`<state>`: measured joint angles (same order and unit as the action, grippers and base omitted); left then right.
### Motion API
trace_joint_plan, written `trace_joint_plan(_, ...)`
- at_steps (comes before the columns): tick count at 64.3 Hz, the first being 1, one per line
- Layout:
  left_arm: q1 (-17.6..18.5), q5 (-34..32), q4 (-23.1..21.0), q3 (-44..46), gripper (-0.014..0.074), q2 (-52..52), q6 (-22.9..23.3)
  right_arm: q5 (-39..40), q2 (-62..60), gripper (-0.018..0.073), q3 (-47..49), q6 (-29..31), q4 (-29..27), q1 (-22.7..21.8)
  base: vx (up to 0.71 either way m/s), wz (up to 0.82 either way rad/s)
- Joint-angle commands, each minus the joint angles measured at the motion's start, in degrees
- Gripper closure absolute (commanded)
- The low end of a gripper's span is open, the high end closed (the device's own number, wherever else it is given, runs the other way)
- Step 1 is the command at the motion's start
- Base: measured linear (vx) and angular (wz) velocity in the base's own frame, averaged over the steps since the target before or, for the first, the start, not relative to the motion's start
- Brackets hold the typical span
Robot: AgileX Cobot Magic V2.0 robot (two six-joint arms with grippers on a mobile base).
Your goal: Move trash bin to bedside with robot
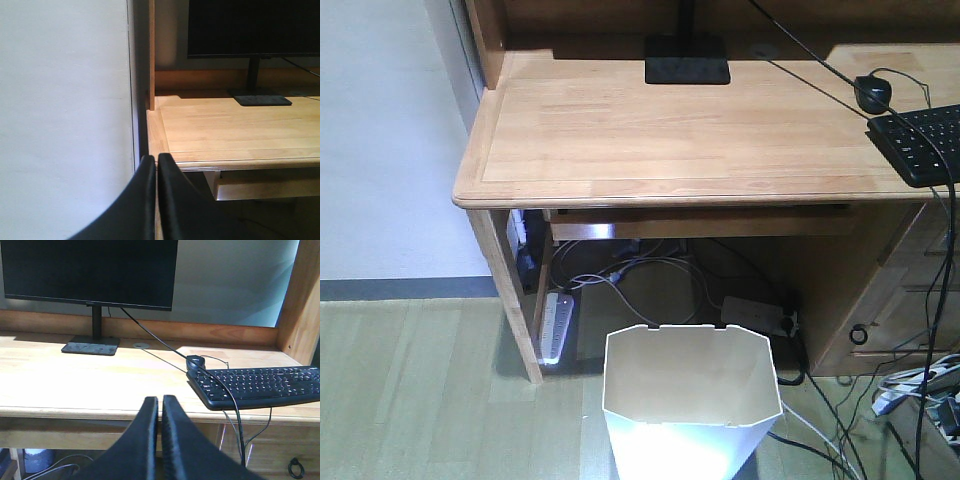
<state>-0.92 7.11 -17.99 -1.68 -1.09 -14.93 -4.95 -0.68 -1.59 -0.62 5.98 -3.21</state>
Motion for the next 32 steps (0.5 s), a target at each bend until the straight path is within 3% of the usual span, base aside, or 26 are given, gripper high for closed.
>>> trace_joint_plan(1,0.26,-3.77,-0.57,-1.17,0.0602,-0.49,0.15,4.15,-0.65,0.0562,-1.11,0.62,0.16,-0.04,0.0,0.0)
trace_joint_plan(7,0.26,-3.77,-0.57,-1.17,0.0602,-0.49,0.15,4.95,-0.65,0.0562,-0.95,1.03,0.39,-0.04,0.0,0.0)
trace_joint_plan(18,0.26,-3.77,-0.57,-1.17,0.0602,-0.49,0.15,14.94,-0.65,0.0562,0.46,0.24,-0.54,-0.04,0.0,0.0)
trace_joint_plan(32,0.26,-3.77,-0.57,-1.17,0.0602,-0.49,0.15,1.59,4.94,0.0562,11.25,-1.17,-1.21,-0.04,0.0,0.0)
